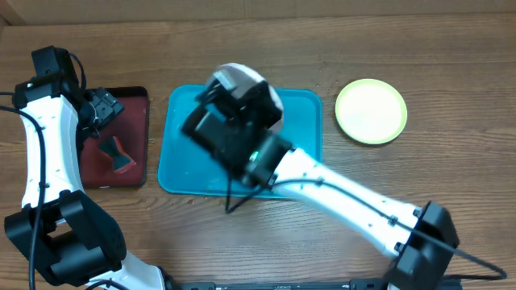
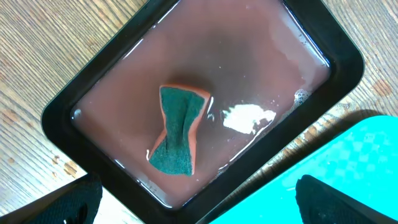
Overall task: Clean dirty plates on tray and stack at the side
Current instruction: 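Lift the pink-white plate with the right gripper and stack it on the yellow plate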
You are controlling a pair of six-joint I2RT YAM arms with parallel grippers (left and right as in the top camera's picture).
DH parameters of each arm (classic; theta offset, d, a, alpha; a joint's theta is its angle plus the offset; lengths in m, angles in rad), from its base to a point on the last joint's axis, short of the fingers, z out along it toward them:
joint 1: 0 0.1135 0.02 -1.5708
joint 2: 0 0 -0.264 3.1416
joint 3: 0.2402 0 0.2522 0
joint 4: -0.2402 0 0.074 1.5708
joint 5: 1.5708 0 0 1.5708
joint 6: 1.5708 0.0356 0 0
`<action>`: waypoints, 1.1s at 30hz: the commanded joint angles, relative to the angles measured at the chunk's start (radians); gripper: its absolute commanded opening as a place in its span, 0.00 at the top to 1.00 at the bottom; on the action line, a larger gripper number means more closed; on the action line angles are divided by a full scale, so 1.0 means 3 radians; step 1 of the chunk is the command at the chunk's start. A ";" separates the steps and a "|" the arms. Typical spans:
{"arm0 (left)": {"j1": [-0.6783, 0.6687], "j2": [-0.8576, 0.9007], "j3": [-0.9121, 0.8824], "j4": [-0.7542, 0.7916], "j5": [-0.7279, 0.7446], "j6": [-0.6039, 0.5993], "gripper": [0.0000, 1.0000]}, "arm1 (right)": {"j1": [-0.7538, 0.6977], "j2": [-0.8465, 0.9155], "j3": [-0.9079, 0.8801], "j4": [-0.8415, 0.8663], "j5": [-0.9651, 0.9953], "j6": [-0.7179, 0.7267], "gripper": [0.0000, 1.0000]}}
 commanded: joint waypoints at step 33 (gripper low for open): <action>-0.0001 -0.0036 0.0038 -0.0009 0.0029 -0.0029 0.00 | -0.4027 -0.0071 -0.1150 0.0161 -0.4355 0.1334 0.49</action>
